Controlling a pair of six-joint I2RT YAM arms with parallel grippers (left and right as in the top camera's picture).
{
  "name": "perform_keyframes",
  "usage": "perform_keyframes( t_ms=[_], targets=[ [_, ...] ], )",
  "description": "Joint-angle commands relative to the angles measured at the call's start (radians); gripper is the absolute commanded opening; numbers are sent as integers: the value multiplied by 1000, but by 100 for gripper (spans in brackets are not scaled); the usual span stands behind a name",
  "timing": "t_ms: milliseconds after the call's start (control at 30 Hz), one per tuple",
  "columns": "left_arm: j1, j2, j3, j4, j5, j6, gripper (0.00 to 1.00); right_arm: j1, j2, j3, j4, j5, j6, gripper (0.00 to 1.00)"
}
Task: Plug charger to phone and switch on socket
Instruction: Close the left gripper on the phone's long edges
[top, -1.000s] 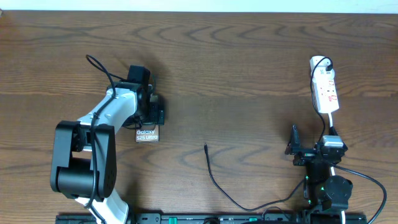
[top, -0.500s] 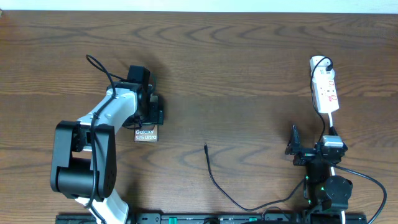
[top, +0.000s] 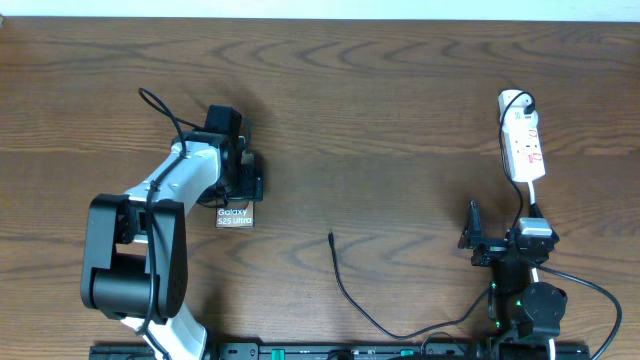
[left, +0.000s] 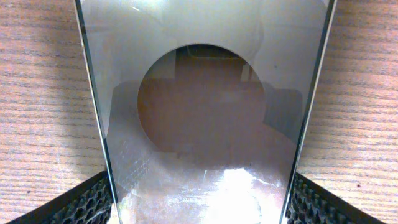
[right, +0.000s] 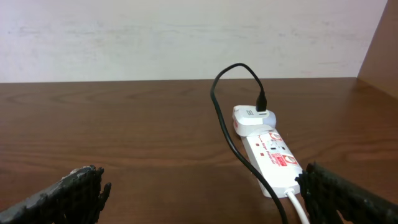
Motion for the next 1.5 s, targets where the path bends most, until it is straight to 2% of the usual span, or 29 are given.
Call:
perform_keyframes(
  t_ms=[0, 467, 933, 1267, 1467],
  targets=[
    [0, 26, -32, -11, 40, 9, 85, -8, -1, -1, -5, 4, 11, 99],
    [0, 26, -32, -12, 40, 9, 85, -8, -1, -1, -5, 4, 11, 99],
    [0, 26, -32, -11, 40, 9, 79, -8, -1, -1, -5, 4, 11, 99],
    [0, 26, -32, -11, 40, 9, 79, -8, -1, -1, -5, 4, 11, 99],
    [0, 26, -32, -12, 40, 9, 74, -8, -1, -1, -5, 4, 11, 99]
  ],
)
